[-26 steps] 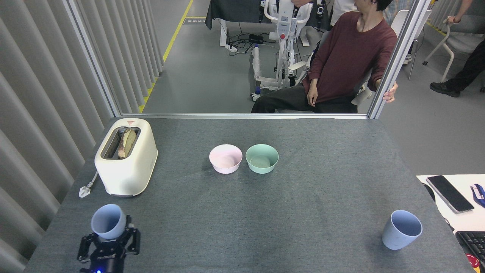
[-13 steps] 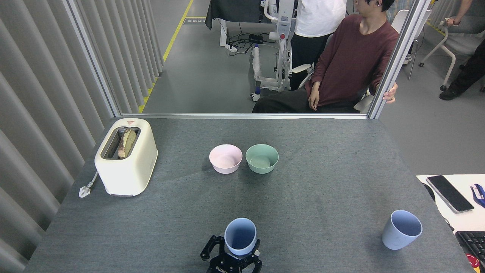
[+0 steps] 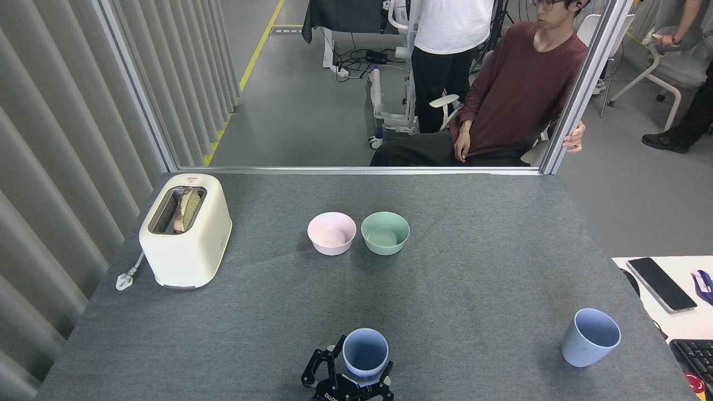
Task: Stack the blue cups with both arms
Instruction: 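Carry the blue cup with the left gripper toward the table center, then set the blue cup down and open the left gripper, withdrawing it, then reach the right gripper to the other blue cup and grasp it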
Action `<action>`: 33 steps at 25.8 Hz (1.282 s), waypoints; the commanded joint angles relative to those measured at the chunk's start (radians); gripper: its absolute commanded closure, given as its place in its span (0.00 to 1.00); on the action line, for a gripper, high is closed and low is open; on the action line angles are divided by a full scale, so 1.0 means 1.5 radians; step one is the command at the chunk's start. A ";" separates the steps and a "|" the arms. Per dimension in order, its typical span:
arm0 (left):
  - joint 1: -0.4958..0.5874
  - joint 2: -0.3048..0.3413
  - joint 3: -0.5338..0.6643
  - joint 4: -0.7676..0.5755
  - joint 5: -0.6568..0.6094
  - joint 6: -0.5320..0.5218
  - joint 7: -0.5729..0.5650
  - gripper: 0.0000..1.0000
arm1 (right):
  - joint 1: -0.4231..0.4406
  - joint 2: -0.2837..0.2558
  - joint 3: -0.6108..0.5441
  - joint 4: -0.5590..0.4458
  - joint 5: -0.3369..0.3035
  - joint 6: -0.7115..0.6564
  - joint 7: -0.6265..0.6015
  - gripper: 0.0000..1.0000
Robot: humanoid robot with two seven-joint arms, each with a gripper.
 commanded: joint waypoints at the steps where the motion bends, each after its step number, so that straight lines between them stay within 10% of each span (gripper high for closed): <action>1: 0.005 -0.003 0.000 -0.003 -0.001 0.000 0.002 0.00 | -0.002 0.000 0.000 0.000 -0.001 -0.001 0.000 0.00; 17: 0.075 0.050 0.008 -0.063 0.005 -0.009 0.030 0.00 | -0.009 0.003 0.001 0.000 -0.001 -0.003 0.000 0.00; 23: 0.113 0.082 0.127 -0.099 0.037 -0.010 0.034 0.00 | -0.015 0.000 0.000 0.010 -0.002 -0.004 0.002 0.00; 33: 0.106 0.213 0.319 -0.083 0.273 -0.040 0.034 0.00 | -0.189 -0.063 -0.030 0.204 -0.012 0.030 0.028 0.00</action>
